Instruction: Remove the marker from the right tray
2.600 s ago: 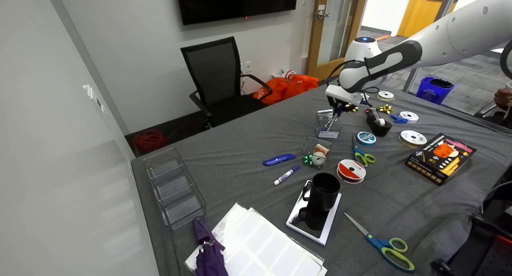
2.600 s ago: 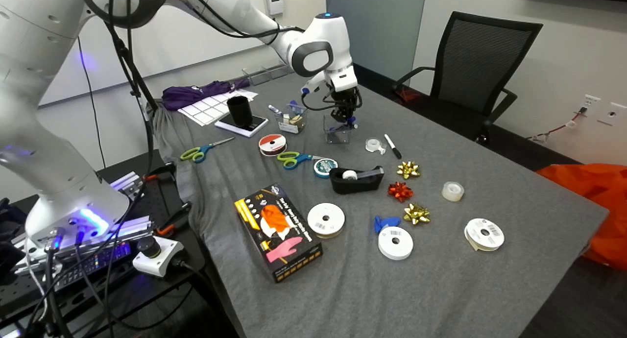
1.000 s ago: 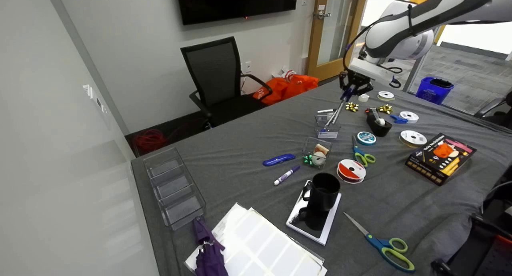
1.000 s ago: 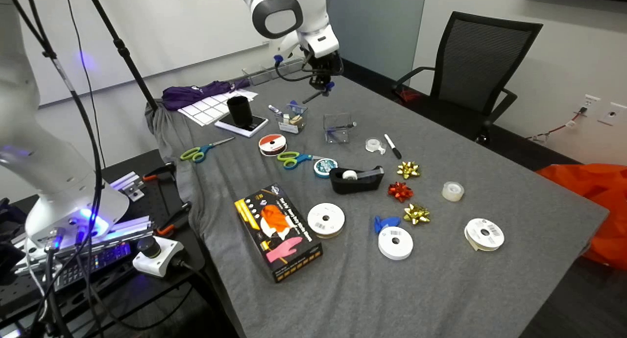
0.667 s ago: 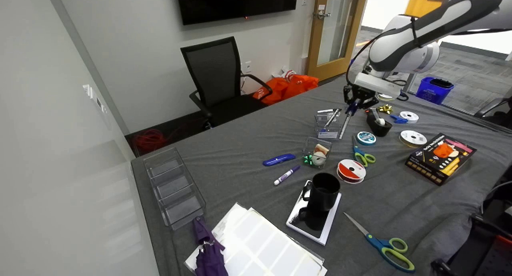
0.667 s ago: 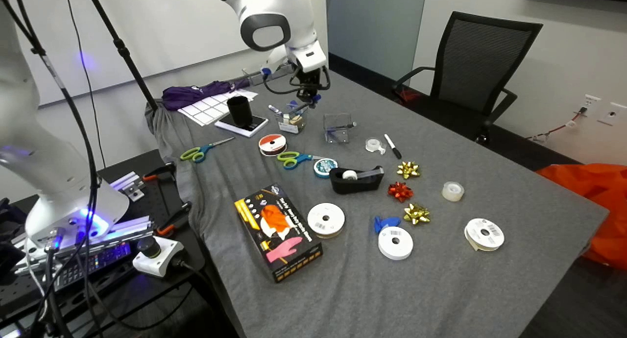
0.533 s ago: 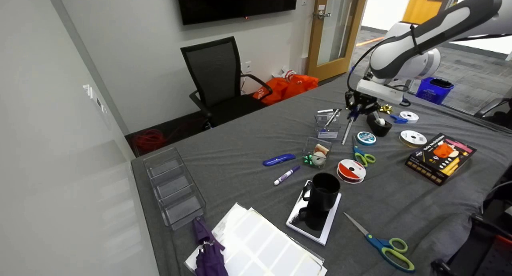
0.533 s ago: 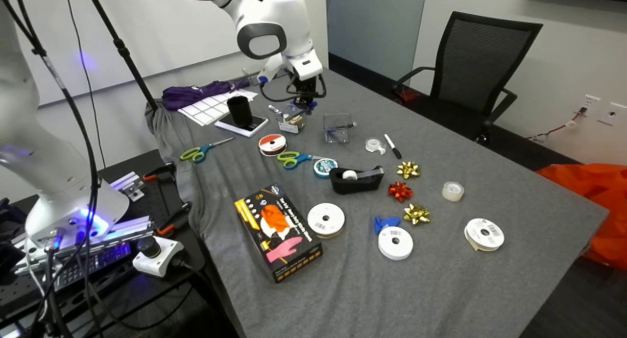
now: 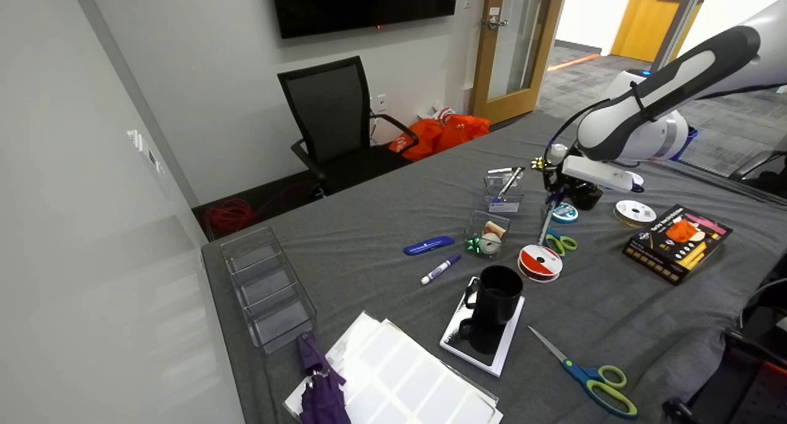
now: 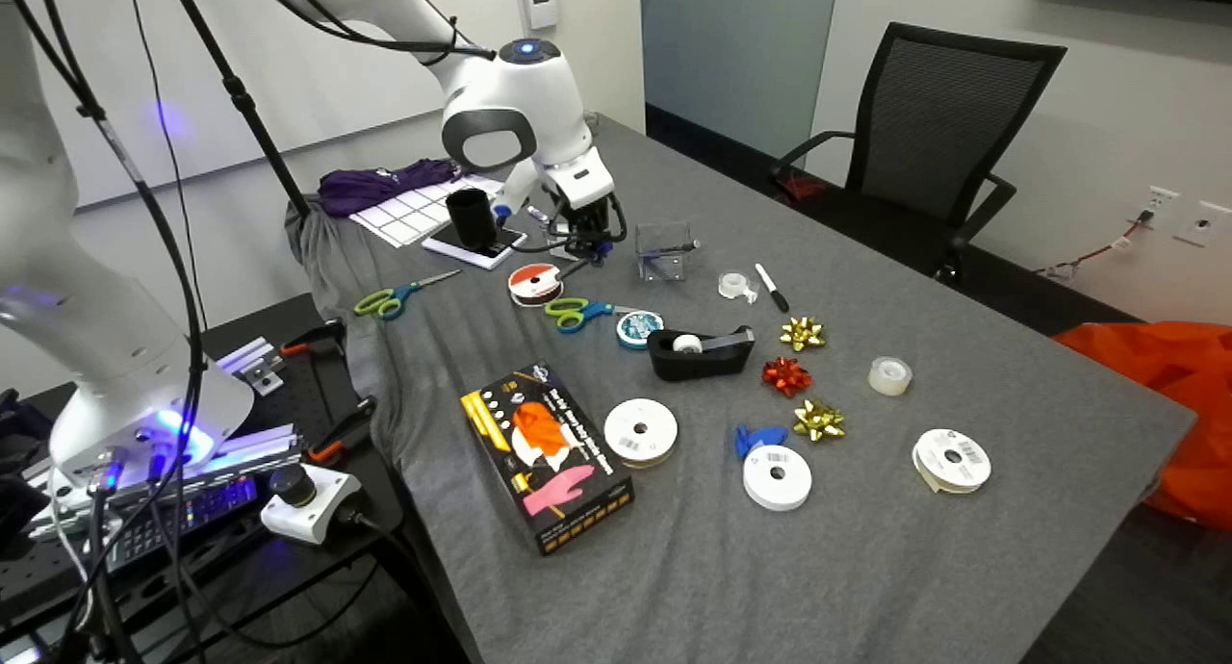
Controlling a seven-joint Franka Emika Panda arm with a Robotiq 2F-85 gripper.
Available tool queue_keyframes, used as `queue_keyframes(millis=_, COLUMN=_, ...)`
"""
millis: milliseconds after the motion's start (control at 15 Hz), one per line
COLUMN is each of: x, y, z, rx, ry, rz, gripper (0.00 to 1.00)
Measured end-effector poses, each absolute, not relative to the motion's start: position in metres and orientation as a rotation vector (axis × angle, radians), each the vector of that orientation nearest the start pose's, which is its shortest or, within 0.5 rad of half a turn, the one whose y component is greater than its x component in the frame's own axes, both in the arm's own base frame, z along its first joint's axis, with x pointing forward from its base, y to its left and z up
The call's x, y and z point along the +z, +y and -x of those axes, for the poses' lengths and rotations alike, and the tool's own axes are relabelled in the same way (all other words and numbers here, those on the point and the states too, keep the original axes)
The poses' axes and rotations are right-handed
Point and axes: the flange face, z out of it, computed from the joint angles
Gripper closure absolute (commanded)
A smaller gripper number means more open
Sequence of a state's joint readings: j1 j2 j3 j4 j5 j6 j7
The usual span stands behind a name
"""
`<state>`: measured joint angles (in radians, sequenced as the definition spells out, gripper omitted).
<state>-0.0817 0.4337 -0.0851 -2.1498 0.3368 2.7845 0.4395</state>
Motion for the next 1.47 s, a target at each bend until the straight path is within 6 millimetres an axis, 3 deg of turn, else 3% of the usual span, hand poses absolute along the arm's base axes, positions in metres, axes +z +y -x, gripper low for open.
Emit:
queue_keyframes(millis=667, x=0.188, y=-0.132, z=-0.540, rx=-0.234, ry=1.250, rz=2.775, gripper=0.95)
queue_keyframes(millis=1067, x=0.186, y=-0.148, z=-0.519, rx=-0.212, ry=1.200, rz=2.828, gripper=0.95)
queue_keyframes(millis=1133, x=0.186, y=-0.152, z=-0.515, rx=-0.211, ry=1.190, rz=2.838, gripper=0.58)
queue_keyframes(millis=1267, x=0.187, y=-0.162, z=-0.505, rx=-0.238, ry=1.158, rz=2.870, gripper=0.49)
queue_keyframes(millis=1467, x=0.186, y=-0.183, z=-0.490, rx=-0.294, ry=1.096, rz=2.930, gripper=0.28)
